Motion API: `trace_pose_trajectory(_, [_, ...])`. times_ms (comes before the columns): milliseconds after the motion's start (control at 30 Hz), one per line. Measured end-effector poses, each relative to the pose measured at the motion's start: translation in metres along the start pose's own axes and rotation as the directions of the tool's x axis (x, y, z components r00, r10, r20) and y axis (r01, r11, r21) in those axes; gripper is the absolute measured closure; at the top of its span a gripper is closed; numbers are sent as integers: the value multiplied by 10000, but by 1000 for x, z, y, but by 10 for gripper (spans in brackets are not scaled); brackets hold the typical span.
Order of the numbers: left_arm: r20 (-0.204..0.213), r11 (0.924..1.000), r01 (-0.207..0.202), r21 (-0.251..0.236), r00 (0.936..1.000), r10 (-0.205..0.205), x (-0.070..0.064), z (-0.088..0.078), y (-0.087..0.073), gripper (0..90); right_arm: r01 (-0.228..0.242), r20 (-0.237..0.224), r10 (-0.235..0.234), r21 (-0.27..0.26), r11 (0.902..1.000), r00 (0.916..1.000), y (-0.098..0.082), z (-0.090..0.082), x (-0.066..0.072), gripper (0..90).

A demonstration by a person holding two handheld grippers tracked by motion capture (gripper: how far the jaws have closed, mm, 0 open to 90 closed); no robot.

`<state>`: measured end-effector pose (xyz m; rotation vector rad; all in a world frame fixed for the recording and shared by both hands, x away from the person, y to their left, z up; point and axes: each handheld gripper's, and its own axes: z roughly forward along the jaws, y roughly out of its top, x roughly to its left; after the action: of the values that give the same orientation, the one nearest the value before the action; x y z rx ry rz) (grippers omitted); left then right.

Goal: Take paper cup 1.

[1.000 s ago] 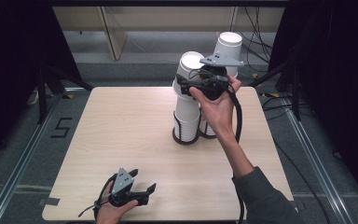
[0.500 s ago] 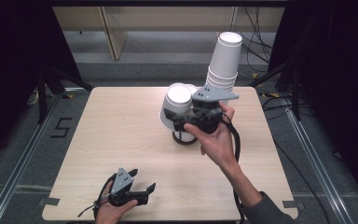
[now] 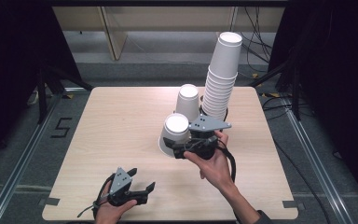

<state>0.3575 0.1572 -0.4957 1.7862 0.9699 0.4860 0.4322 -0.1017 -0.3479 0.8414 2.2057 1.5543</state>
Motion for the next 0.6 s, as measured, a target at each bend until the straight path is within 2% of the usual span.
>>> trace_pose_trajectory(67, [122,9999,-33,-130,9999,35,0,-1,1,148,37,-145,-36,78,10000,9999,-7,3,0,208])
trace_pose_trajectory(167, [119,9998,-65,-194,9999,68,-1,-2,1,148,88,-45,-87,242,9997,10000,-12,4,1,208])
trace_pose_trajectory(367, [259,9993,-58,-363,9996,67,-3,-2,2,148,45,-240,-33,527,9986,9997,-24,6,3,208])
trace_pose_trajectory(433, [329,9990,-60,-439,9994,75,-3,-2,2,147,185,-194,-176,473,9987,9997,-25,7,1,208])
trace_pose_trajectory(467, [325,9988,-58,-483,9994,73,-3,-3,2,148,-47,-379,65,487,9988,9993,-28,8,2,208])
trace_pose_trajectory(600, [295,9983,-44,-581,9995,62,-2,-4,3,147,-25,-326,42,510,9987,9995,-31,7,4,207])
